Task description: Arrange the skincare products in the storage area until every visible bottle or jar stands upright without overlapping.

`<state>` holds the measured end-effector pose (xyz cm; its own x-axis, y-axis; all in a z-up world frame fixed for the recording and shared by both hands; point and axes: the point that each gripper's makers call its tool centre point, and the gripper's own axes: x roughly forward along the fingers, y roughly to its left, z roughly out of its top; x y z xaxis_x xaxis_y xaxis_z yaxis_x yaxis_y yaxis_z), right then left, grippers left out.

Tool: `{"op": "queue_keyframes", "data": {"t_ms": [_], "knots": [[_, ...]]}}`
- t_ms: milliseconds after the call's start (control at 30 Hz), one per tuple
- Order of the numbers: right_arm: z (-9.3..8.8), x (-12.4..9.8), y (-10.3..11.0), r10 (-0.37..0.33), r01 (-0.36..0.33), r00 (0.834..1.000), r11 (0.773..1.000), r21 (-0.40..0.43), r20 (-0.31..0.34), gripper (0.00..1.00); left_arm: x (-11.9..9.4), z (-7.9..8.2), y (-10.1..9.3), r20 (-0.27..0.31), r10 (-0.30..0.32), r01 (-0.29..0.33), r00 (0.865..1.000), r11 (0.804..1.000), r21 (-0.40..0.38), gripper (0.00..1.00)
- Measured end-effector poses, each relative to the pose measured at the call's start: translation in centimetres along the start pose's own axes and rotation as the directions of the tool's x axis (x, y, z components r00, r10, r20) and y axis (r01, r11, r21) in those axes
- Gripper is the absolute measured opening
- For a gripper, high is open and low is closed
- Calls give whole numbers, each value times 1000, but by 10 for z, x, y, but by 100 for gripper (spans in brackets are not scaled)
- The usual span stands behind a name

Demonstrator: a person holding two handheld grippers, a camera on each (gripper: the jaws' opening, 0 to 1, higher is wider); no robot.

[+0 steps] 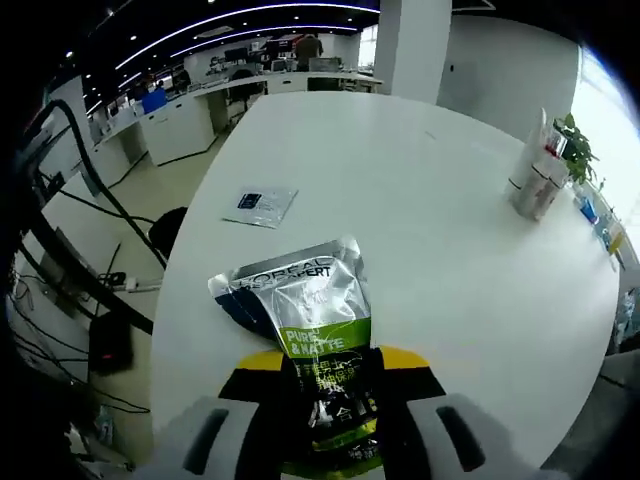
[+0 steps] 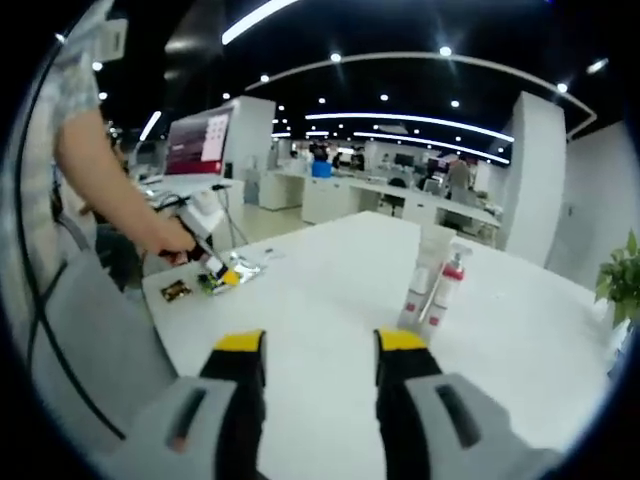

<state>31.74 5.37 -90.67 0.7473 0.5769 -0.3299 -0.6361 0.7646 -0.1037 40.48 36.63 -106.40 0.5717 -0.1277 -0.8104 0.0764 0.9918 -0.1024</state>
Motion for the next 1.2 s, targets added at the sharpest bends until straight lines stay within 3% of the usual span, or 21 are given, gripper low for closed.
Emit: {"op": "queue_keyframes", "data": {"t_ms": [67,100,133,300,400,633,767,833,1100,1200], "knots": [[-1,0,0,2,-2,1000,1000,-2,-2,41,0,-1,-8,2,-55,55,999,997,-55,9],[-1,1,1,2,-2,1000,1000,-2,-3,41,0,-4,-11,2,-75,75,997,994,-85,9],[-1,1,1,3,-3,1000,1000,-4,-3,41,0,-2,-6,18,-50,51,999,996,-75,8],[-2,1,2,9,-9,1000,1000,-6,-8,41,-1,-5,-14,-1,-77,76,997,996,-50,6],[-2,2,3,13,-13,1000,1000,-10,-8,41,-1,-4,-15,-5,-88,88,996,993,-79,4],[-1,1,3,14,-14,1000,1000,-3,-5,39,-5,0,-39,24,-191,192,981,971,-139,3],[-1,2,6,35,-35,999,999,17,-2,39,-18,13,-67,96,-266,277,959,951,-138,2],[0,3,10,53,-53,999,998,31,1,39,-31,21,-85,145,-303,323,942,936,-138,3],[2,4,22,109,-109,994,992,58,14,40,-81,17,-154,234,-423,454,875,886,-93,3],[3,6,32,180,-183,983,970,161,31,41,-96,14,-171,249,-458,485,853,873,-56,3]]}}
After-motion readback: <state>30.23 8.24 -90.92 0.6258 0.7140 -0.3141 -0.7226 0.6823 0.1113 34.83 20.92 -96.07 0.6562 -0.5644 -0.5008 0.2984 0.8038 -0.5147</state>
